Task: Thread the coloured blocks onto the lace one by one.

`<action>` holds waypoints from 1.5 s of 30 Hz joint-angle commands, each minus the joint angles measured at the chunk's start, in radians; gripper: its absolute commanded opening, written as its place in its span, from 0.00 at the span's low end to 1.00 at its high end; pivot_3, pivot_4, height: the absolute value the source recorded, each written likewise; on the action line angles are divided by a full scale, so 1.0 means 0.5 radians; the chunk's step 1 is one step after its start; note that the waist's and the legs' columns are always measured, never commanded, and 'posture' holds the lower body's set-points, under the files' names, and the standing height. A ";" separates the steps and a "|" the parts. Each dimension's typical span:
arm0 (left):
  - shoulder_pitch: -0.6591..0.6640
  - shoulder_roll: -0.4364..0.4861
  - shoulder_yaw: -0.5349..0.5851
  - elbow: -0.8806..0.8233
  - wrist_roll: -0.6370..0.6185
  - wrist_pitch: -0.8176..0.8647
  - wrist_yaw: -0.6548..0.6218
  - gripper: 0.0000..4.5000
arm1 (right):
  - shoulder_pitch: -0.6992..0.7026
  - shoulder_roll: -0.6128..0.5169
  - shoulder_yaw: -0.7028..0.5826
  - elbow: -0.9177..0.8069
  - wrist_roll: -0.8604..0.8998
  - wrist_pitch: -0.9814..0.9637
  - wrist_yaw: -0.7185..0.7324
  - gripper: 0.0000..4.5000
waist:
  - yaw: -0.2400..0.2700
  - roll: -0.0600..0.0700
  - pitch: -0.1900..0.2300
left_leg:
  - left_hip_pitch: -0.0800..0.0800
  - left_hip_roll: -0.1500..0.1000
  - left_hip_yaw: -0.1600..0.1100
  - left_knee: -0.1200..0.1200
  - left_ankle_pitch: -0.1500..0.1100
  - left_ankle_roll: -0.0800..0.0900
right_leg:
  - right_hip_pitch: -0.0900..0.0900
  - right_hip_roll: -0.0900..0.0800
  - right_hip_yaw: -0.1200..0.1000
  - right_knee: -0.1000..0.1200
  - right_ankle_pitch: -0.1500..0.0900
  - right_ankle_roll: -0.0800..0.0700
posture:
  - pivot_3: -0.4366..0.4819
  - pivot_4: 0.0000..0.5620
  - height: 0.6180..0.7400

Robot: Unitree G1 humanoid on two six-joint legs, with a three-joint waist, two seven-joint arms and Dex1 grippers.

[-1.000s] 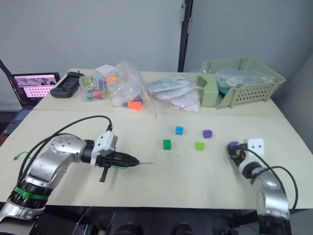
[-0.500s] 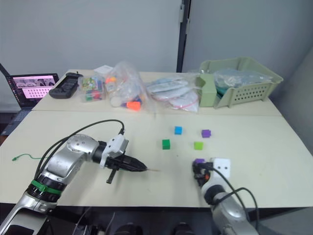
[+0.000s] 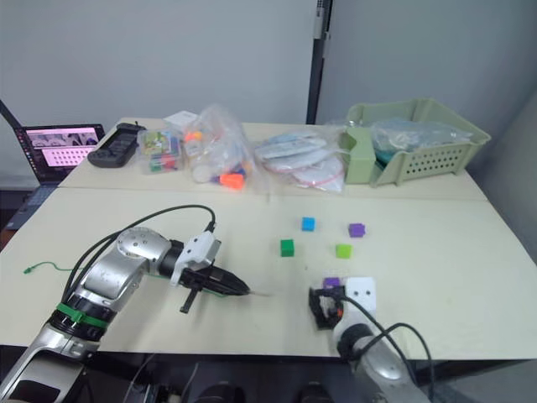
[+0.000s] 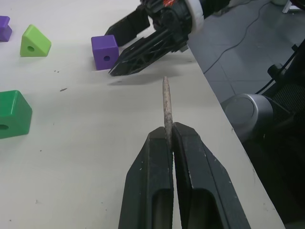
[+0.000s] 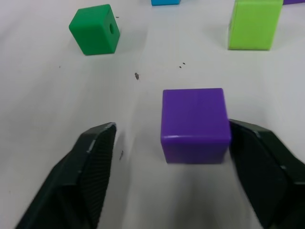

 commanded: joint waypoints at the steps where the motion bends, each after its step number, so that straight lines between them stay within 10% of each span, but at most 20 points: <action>1: 0.023 -0.009 0.040 -0.025 0.000 -0.050 0.043 0.00 | -0.015 -0.245 -0.270 -0.205 0.209 0.119 0.232 1.00 | -0.002 0.000 0.000 | 0.000 0.000 0.000 0.000 0.000 0.000 | 0.000 0.000 0.001 0.000 0.000 0.000 | 0.48 0.27 0.95; 7: 0.165 0.002 0.088 -0.130 0.008 -0.058 0.196 0.00 | -0.294 -1.133 -0.576 -0.042 0.558 0.147 1.117 1.00 | -0.018 0.001 0.001 | 0.003 0.001 0.001 0.000 0.000 0.000 | 0.001 0.001 0.003 0.000 0.000 0.000 | 0.48 0.27 0.95; 13: 0.271 -0.006 0.117 -0.242 0.008 -0.007 0.359 0.00 | -0.795 -1.734 -0.091 0.476 0.134 -0.361 1.755 1.00 | -0.003 0.001 0.002 | 0.003 0.003 0.002 -0.001 0.000 0.000 | 0.001 0.006 0.000 0.000 0.000 -0.001 | 0.48 0.27 0.95; 22: 0.442 0.040 0.065 -0.389 0.132 0.045 0.560 0.00 | -1.677 -1.608 0.732 1.283 -0.424 -0.673 2.377 1.00 | -0.017 0.000 0.002 | 0.003 0.001 0.005 0.000 0.000 0.000 | 0.000 0.002 0.001 0.000 0.000 0.000 | 0.48 0.27 0.95; 34: 0.492 0.019 0.060 -0.445 0.121 0.087 0.640 0.00 | -1.818 -1.441 0.923 1.399 -0.716 -0.696 2.543 1.00 | 0.011 0.001 0.002 | 0.001 -0.001 0.004 0.001 0.000 0.000 | -0.004 -0.002 -0.001 0.002 0.001 0.000 | 0.48 0.27 0.95; 45: 0.442 -0.082 0.012 -0.396 0.138 0.070 0.641 0.00 | -1.795 -1.357 0.898 1.240 -0.754 -0.460 2.511 0.26 | 0.007 0.001 0.002 | 0.001 0.000 0.004 0.001 0.000 0.000 | -0.003 -0.001 -0.001 0.003 0.001 0.000 | 0.48 0.27 0.95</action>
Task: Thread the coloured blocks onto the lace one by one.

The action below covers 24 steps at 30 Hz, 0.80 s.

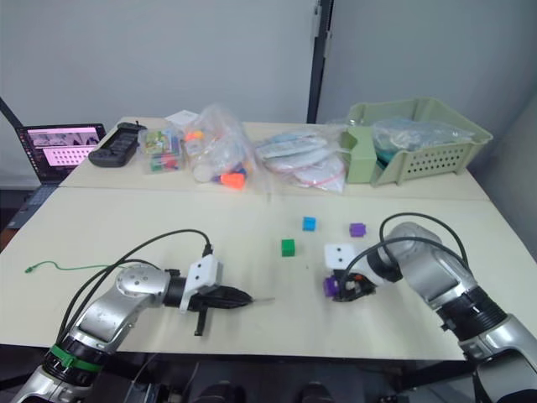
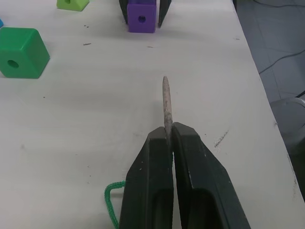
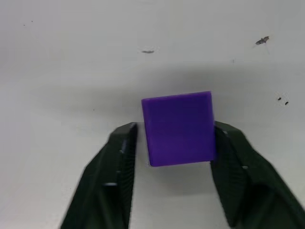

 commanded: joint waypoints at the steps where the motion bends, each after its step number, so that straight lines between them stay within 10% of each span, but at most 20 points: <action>1: -0.056 -0.029 -0.030 -0.014 0.001 -0.036 -0.005 0.00 | -0.004 0.021 -0.042 -0.172 0.014 0.135 -0.015 0.26 | -0.001 0.000 0.000 | 0.000 0.000 0.000 0.000 0.000 0.000 | 0.000 0.000 0.000 0.000 0.000 0.000 | 0.48 0.27 0.95; 24: -0.323 -0.217 -0.241 0.224 0.161 -0.098 -0.042 0.00 | -0.064 0.154 0.196 -0.598 0.031 0.856 -0.178 0.26 | -0.003 0.000 0.000 | -0.001 -0.001 -0.002 0.001 0.000 0.000 | 0.000 0.000 -0.001 0.001 0.000 0.000 | 0.48 0.27 0.95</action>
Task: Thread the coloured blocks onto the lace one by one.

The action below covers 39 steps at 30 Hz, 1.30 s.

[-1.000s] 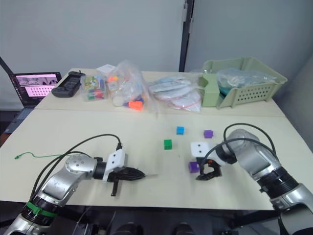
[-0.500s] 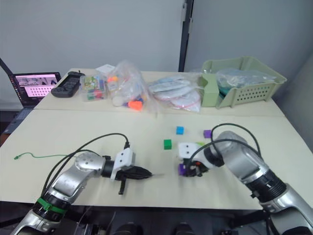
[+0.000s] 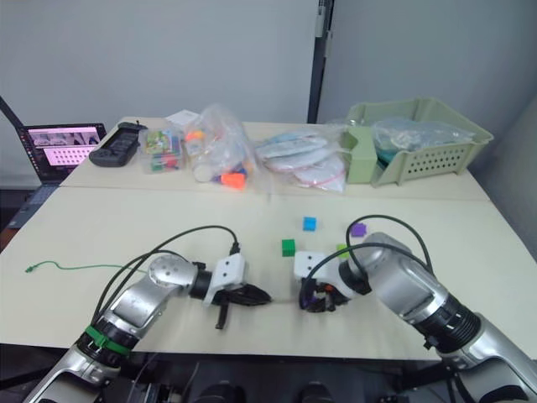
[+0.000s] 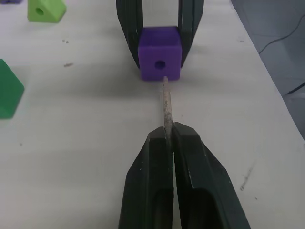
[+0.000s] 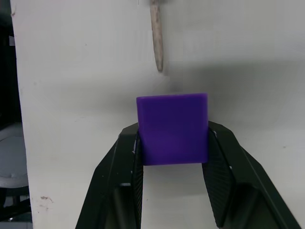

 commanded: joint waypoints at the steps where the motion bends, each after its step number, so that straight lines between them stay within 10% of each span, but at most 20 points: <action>1: -0.046 -0.027 -0.014 0.002 0.000 -0.041 -0.019 0.00 | -0.036 -0.004 0.024 -0.041 0.004 0.038 -0.025 0.26 | -0.003 0.000 0.000 | 0.000 0.000 0.000 0.000 0.000 0.000 | 0.000 0.000 0.000 0.000 0.000 0.000 | 0.48 0.27 0.95; 36: -0.187 -0.364 -0.106 0.262 0.135 -0.076 0.097 0.00 | -0.070 0.009 0.116 -0.099 0.098 0.153 -0.121 0.26 | -0.004 0.000 0.000 | 0.001 0.000 -0.002 0.001 0.000 0.000 | 0.002 0.001 0.000 0.000 0.000 0.000 | 0.48 0.27 0.95; 39: -0.168 -0.372 -0.084 0.250 0.113 -0.030 0.107 0.23 | -0.074 0.009 0.117 -0.078 0.097 0.140 -0.123 0.26 | -0.005 0.000 0.000 | 0.001 0.000 -0.002 0.001 0.000 0.000 | 0.002 0.001 0.000 0.000 0.000 0.000 | 0.48 0.27 0.95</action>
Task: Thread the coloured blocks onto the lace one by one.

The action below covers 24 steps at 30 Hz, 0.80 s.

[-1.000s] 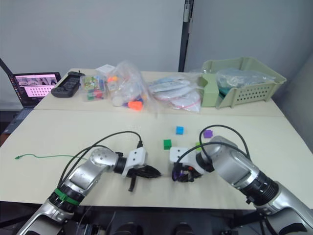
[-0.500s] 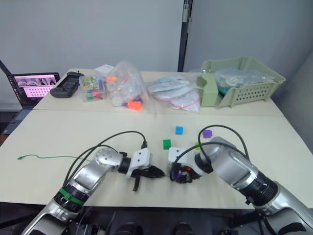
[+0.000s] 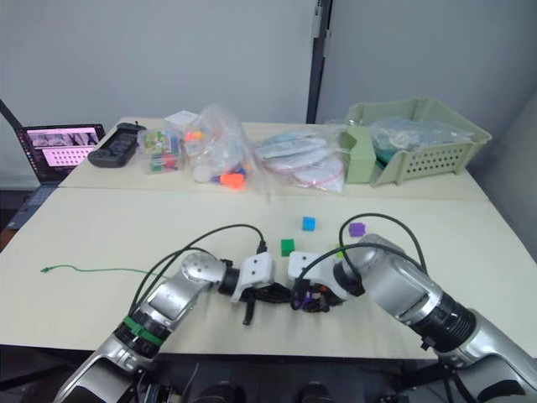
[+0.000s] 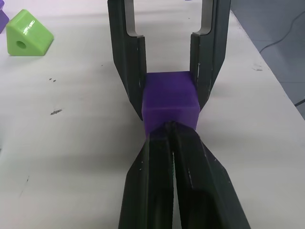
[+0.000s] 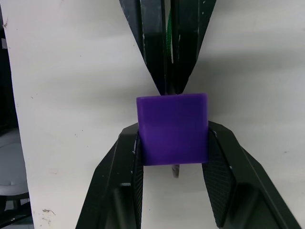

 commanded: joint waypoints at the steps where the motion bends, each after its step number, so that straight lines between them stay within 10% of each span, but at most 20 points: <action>1: -0.005 -0.015 0.035 -0.050 -0.045 0.045 0.019 0.28 | -0.011 0.006 0.025 -0.012 0.021 -0.010 0.000 0.26 | -0.002 0.000 0.000 | 0.000 0.000 0.000 0.000 0.000 0.000 | 0.000 0.000 0.000 0.000 0.000 0.000 | 0.48 0.27 0.95; 8: 0.078 0.237 0.090 -0.267 -0.078 0.062 -0.110 0.74 | 0.012 0.019 0.044 0.014 0.010 -0.045 -0.013 0.26 | -0.009 0.000 0.000 | 0.000 0.001 -0.005 -0.001 0.000 0.000 | -0.001 0.001 0.000 0.001 0.000 0.000 | 0.48 0.27 0.95; 18: 0.117 0.353 0.117 -0.269 -0.067 -0.015 -0.075 0.74 | 0.026 0.038 0.064 0.038 0.003 -0.090 -0.024 0.26 | -0.006 0.000 0.000 | 0.002 0.001 -0.012 -0.001 0.000 0.000 | 0.001 0.001 0.000 0.000 0.000 0.000 | 0.48 0.27 0.95; 24: 0.102 0.315 0.092 -0.238 -0.087 -0.019 -0.100 0.34 | 0.030 0.027 0.063 0.045 -0.001 -0.113 -0.027 0.26 | -0.008 0.000 0.000 | 0.002 0.001 -0.012 -0.001 0.000 0.000 | 0.000 0.001 0.000 0.001 0.000 0.000 | 0.48 0.27 0.95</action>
